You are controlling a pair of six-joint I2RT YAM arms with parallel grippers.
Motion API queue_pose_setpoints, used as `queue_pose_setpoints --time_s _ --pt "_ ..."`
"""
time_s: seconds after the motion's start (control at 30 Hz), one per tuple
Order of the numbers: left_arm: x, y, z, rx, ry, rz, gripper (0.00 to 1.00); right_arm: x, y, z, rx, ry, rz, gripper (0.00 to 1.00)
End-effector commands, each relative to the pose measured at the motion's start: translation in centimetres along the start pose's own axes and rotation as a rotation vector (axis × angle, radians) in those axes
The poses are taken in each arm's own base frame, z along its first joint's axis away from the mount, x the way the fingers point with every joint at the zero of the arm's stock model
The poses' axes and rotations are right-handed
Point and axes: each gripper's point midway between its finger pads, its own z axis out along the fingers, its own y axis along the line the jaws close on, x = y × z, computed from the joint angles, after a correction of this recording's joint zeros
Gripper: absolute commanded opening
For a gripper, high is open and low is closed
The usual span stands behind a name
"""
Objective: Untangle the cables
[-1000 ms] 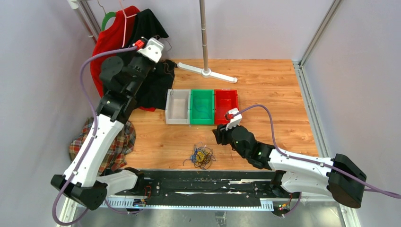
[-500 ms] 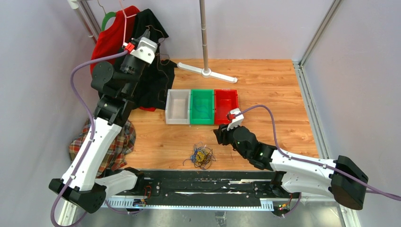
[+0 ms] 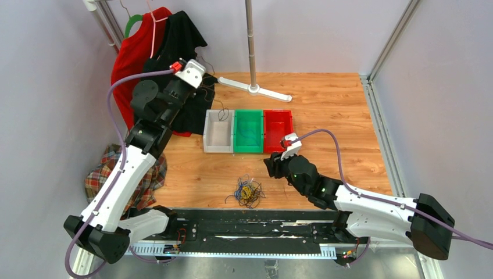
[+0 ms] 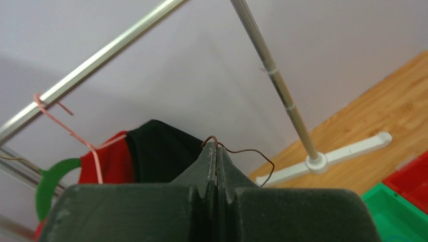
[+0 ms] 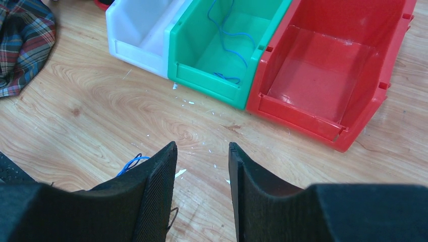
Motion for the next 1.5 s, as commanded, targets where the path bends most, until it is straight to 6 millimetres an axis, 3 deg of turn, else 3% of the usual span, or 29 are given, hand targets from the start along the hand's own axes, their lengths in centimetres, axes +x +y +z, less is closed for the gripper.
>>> queue_pose_setpoints --time_s 0.0,0.37,0.67,0.83,1.47 --pt "2.9 -1.9 -0.5 0.043 0.058 0.002 0.00 -0.3 -1.1 -0.4 0.035 -0.016 0.002 0.42" --pt "11.4 -7.3 -1.7 0.198 0.299 -0.022 0.00 -0.6 -1.2 -0.6 0.035 -0.022 0.003 0.40" --pt "16.4 -11.1 -2.1 0.339 0.472 -0.035 0.00 -0.3 -1.2 -0.3 0.040 -0.011 0.000 0.38" --pt "19.9 -12.2 -1.8 0.344 0.554 -0.007 0.00 -0.3 -1.2 -0.3 0.042 -0.006 -0.007 0.38" --pt "28.7 -18.6 -2.8 0.469 0.715 -0.066 0.00 0.4 -2.1 0.6 0.072 0.042 -0.017 0.37"
